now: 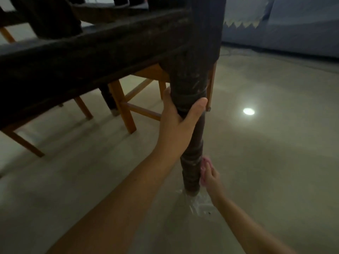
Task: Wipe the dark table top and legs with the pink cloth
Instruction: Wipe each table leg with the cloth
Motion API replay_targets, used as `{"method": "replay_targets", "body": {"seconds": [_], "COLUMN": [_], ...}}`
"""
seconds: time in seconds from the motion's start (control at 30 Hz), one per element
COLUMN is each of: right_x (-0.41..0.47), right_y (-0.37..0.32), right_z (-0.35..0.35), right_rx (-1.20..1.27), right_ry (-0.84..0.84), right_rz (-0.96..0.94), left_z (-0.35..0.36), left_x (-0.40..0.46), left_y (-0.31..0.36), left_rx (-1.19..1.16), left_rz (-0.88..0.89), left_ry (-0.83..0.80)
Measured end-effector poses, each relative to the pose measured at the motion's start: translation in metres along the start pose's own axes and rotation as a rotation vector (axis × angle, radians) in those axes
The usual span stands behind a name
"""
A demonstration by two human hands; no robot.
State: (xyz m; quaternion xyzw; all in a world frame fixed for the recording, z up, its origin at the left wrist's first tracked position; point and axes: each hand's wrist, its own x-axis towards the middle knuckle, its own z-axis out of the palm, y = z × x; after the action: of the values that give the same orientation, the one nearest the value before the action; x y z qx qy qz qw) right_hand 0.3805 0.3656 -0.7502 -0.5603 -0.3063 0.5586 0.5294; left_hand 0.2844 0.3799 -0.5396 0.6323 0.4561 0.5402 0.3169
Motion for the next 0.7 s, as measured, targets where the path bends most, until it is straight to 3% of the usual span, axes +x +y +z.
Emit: {"method": "replay_targets", "body": {"seconds": [0.17,0.23,0.3,0.43,0.5,0.6,0.7], "right_x": [0.002,0.002,0.008,0.012,0.001,-0.031,-0.067], "right_y": [-0.068,-0.060,-0.029,0.021,0.021,-0.021,-0.077], "right_z": [0.022,0.020,0.008,-0.022,-0.020,-0.001,0.018], "right_rx": [0.131,0.084,-0.022,-0.336,-0.289,-0.003,-0.052], "right_ry": [-0.050,-0.039,0.012,-0.056,-0.050,0.050,-0.025], "right_rz": [-0.296,-0.359,-0.267,-0.006,0.001,-0.178,-0.582], "left_z": [0.000,0.000,-0.001,-0.001,-0.001,-0.002,-0.006], "left_x": [0.000,0.000,0.000,0.001,0.002,0.003,0.003], "left_y": [-0.004,-0.005,-0.003,-0.004,-0.005,-0.005,-0.002], "left_rx": [0.023,0.041,0.045,0.076,0.090,0.074,0.054], "left_rz": [-0.005,-0.001,-0.006,-0.038,-0.053,-0.052,-0.049], "left_ry": [0.018,0.025,0.018,0.001,-0.005,-0.015,-0.051]}}
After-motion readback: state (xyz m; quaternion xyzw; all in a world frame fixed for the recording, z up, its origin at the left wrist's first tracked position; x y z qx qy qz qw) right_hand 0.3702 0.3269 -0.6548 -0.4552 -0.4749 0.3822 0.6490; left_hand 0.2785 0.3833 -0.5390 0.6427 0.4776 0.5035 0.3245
